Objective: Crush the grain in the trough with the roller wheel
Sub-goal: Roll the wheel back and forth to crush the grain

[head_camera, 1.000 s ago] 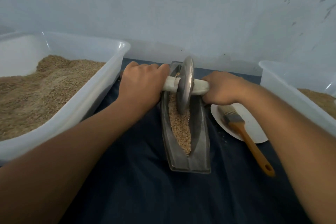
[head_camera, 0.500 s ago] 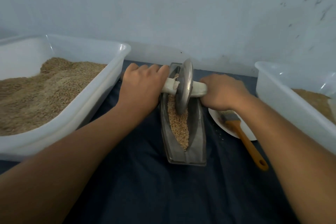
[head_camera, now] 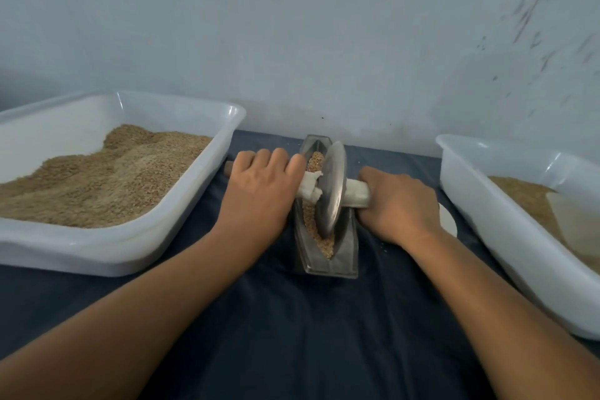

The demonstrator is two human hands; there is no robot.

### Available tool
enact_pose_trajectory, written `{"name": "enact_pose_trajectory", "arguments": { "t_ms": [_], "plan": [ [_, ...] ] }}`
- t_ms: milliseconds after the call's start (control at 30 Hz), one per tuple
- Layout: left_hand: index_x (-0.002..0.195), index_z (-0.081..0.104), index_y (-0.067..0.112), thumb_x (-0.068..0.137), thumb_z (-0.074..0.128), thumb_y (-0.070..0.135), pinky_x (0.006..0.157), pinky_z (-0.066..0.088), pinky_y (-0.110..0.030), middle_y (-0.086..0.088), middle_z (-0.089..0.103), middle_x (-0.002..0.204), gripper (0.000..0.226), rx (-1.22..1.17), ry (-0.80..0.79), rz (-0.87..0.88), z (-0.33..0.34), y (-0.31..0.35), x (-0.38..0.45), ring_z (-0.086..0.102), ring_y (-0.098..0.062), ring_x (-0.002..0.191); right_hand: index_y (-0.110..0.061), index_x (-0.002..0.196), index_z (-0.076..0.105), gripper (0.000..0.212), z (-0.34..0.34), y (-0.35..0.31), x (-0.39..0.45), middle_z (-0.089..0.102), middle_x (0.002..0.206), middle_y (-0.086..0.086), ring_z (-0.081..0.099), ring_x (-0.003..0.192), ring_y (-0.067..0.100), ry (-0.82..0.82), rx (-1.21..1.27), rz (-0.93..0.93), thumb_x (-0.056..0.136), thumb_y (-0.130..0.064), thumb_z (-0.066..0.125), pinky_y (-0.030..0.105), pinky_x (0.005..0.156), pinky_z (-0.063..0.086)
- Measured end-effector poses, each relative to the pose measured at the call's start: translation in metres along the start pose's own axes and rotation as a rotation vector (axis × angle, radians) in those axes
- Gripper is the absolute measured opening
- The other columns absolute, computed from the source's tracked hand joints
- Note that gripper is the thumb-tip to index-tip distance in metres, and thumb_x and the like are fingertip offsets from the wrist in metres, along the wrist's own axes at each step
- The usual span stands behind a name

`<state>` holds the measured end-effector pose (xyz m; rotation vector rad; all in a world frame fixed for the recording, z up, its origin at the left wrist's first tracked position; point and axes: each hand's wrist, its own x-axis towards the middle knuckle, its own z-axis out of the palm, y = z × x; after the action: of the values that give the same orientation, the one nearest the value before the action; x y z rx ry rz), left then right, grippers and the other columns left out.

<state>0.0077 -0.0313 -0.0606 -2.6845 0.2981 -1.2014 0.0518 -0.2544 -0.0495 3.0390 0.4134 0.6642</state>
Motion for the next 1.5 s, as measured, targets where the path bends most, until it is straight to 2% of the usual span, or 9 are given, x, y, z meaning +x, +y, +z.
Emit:
{"name": "enact_pose_trajectory", "arguments": {
  "t_ms": [133,267,400,567,767,967,1233,1367,1500],
  "plan": [
    [0.097,0.047,0.018,0.077,0.056,0.006,0.078,0.036,-0.038,-0.002,0.048,0.086,0.025,-0.008,0.002,0.002,-0.003,0.001,-0.003,0.048,-0.025,0.077,-0.034,0.092,0.047,0.022,-0.001,-0.003,-0.008,0.05,0.064,-0.01,0.05,0.058,0.021,0.034,-0.002,0.019,0.078,-0.045,0.06,0.031,0.051,0.039],
    [0.099,0.048,0.019,0.08,0.058,0.009,0.079,0.038,-0.038,-0.001,0.049,0.087,0.023,-0.021,0.001,-0.002,0.001,0.0,-0.002,0.048,-0.024,0.078,-0.034,0.093,0.049,0.019,-0.001,-0.002,-0.003,0.052,0.067,-0.01,0.05,0.06,0.02,-0.004,-0.016,0.025,0.079,-0.044,0.058,0.029,0.049,0.029],
    [0.095,0.048,0.018,0.078,0.062,0.01,0.073,0.036,-0.037,-0.001,0.049,0.082,0.023,-0.023,-0.007,-0.018,0.009,-0.002,0.004,0.048,-0.023,0.073,-0.033,0.087,0.051,0.015,0.0,-0.001,0.013,0.056,0.07,-0.011,0.055,0.066,0.019,-0.063,-0.026,0.014,0.077,-0.043,0.056,0.029,0.05,0.028],
    [0.093,0.043,0.02,0.078,0.067,0.014,0.067,0.03,-0.035,0.003,0.04,0.077,0.029,-0.008,-0.053,-0.04,0.024,-0.007,0.017,0.034,-0.018,0.066,-0.036,0.083,0.053,0.013,-0.001,0.003,0.037,0.059,0.073,-0.012,0.057,0.068,0.017,-0.174,0.001,-0.046,0.073,-0.042,0.057,0.029,0.052,0.032],
    [0.098,0.043,0.021,0.083,0.062,0.012,0.061,0.03,-0.035,0.005,0.055,0.075,0.025,0.035,-0.122,-0.048,0.039,-0.011,0.038,0.052,-0.02,0.062,-0.038,0.082,0.053,0.013,-0.001,0.009,0.062,0.059,0.08,-0.015,0.054,0.07,0.008,-0.312,0.033,-0.094,0.072,-0.038,0.062,0.027,0.053,0.034],
    [0.096,0.044,0.02,0.089,0.06,0.018,0.057,0.03,-0.033,0.004,0.052,0.068,0.017,0.044,-0.076,-0.041,0.049,-0.014,0.053,0.044,-0.021,0.053,-0.041,0.09,0.052,0.026,0.002,0.015,0.084,0.06,0.087,-0.015,0.056,0.079,0.008,-0.423,0.178,-0.103,0.074,-0.034,0.072,0.034,0.066,0.047],
    [0.102,0.047,0.021,0.091,0.061,0.025,0.047,0.015,-0.027,0.002,0.045,0.068,0.018,0.045,-0.137,-0.092,0.064,-0.017,0.071,0.026,-0.016,0.045,-0.033,0.089,0.055,0.031,0.005,0.02,0.106,0.063,0.09,-0.007,0.06,0.08,0.013,-0.43,0.28,-0.109,0.071,-0.027,0.08,0.032,0.061,0.042],
    [0.107,0.051,0.02,0.09,0.064,0.026,0.046,0.015,-0.027,-0.005,0.061,0.078,0.022,0.017,-0.182,-0.061,0.062,-0.021,0.079,0.042,-0.024,0.058,-0.032,0.093,0.06,0.033,0.006,0.019,0.112,0.067,0.092,-0.006,0.062,0.08,0.013,-0.474,0.285,-0.108,0.071,-0.024,0.084,0.031,0.062,0.044],
    [0.101,0.046,0.022,0.089,0.064,0.026,0.047,0.014,-0.027,0.001,0.042,0.066,0.022,0.038,-0.185,-0.07,0.06,-0.018,0.077,0.033,-0.019,0.05,-0.035,0.093,0.062,0.033,0.004,0.019,0.111,0.07,0.086,-0.006,0.067,0.074,0.013,-0.542,0.287,-0.085,0.071,-0.024,0.083,0.028,0.059,0.045]
  ]
}}
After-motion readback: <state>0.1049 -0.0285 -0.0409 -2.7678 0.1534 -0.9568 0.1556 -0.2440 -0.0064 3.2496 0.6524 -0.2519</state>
